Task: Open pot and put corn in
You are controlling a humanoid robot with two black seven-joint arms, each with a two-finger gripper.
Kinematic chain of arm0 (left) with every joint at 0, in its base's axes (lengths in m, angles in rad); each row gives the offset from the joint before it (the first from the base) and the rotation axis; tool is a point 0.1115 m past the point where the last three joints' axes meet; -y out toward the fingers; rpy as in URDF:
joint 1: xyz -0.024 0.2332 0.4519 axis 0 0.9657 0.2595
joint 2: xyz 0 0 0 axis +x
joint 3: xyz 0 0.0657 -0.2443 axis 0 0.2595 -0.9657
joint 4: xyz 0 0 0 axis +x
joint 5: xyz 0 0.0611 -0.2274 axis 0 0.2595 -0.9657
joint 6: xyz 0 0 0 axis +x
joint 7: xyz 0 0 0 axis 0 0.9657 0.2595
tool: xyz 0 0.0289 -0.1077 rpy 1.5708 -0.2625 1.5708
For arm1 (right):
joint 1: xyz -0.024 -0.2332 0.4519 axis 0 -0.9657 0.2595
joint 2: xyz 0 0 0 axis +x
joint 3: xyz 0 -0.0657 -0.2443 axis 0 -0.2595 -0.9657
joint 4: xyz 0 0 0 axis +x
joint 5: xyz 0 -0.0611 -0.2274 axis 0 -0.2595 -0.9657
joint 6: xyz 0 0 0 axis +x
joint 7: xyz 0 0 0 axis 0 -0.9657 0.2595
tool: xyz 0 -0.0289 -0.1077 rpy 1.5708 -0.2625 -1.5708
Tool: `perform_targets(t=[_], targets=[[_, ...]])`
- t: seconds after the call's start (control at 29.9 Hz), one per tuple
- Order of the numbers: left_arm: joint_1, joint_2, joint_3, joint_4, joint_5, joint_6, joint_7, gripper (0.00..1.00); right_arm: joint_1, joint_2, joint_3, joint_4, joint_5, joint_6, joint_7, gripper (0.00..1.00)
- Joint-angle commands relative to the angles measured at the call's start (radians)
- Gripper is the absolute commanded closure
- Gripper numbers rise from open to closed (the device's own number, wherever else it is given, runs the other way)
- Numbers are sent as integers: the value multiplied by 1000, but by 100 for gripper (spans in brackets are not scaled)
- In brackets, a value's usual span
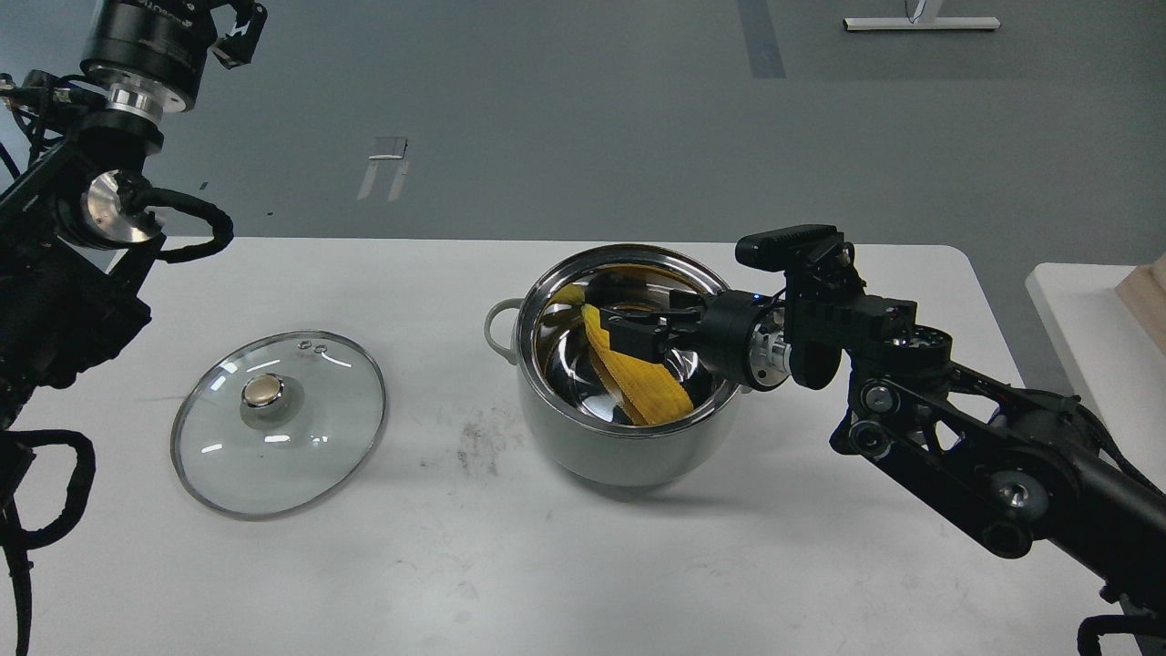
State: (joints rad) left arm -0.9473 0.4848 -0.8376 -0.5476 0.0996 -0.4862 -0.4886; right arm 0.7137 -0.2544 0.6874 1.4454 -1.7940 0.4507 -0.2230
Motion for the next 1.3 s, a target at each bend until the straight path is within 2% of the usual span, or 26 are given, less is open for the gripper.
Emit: perform_targets(t=[0.0, 0.17, 0.33, 0.53, 0.6, 0.67, 0.8, 0.87, 0.94, 0.97, 1.04, 1.1, 1.27], targets=[[-4, 1, -1, 2, 0, 0, 0, 2, 21, 13, 166, -7, 10, -10, 5, 0], [-1, 6, -3, 2, -1, -2, 0, 2, 58, 116, 449, -14, 62, -3, 5, 0], [2, 8, 2, 6, 0, -2, 0, 2, 124, 116, 612, -72, 189, -12, 5, 0], [7, 5, 9, 11, 6, -2, 0, 2, 153, 115, 843, -210, 410, -49, 5, 0], [7, 3, 9, 12, 2, -2, 18, 2, 153, 115, 909, -269, 497, -73, 7, 0], [8, 0, -4, 14, -3, -2, 59, 2, 158, 113, 980, -365, 652, -107, 7, 0], [8, -5, -6, 14, -3, -2, 68, 2, 159, 90, 1006, -494, 908, -109, 8, 0], [10, -5, -6, 14, -3, -2, 70, 2, 156, 57, 1006, -597, 1052, -104, 33, 0], [8, -5, -6, 14, -3, -2, 70, 2, 159, 50, 1006, -649, 1085, -104, 69, 0], [8, -5, -6, 14, -3, -2, 70, 2, 159, 50, 1006, -649, 1085, -104, 70, 0], [10, -3, -8, 14, -3, -2, 70, 2, 161, 53, 1005, -681, 1090, -104, 126, 0], [10, -3, -8, 14, -3, -2, 70, 2, 159, 64, 999, -682, 1091, -104, 151, 0], [10, -6, -6, 14, -5, -2, 71, 2, 158, 101, 997, -677, 1093, -112, 155, 0]])
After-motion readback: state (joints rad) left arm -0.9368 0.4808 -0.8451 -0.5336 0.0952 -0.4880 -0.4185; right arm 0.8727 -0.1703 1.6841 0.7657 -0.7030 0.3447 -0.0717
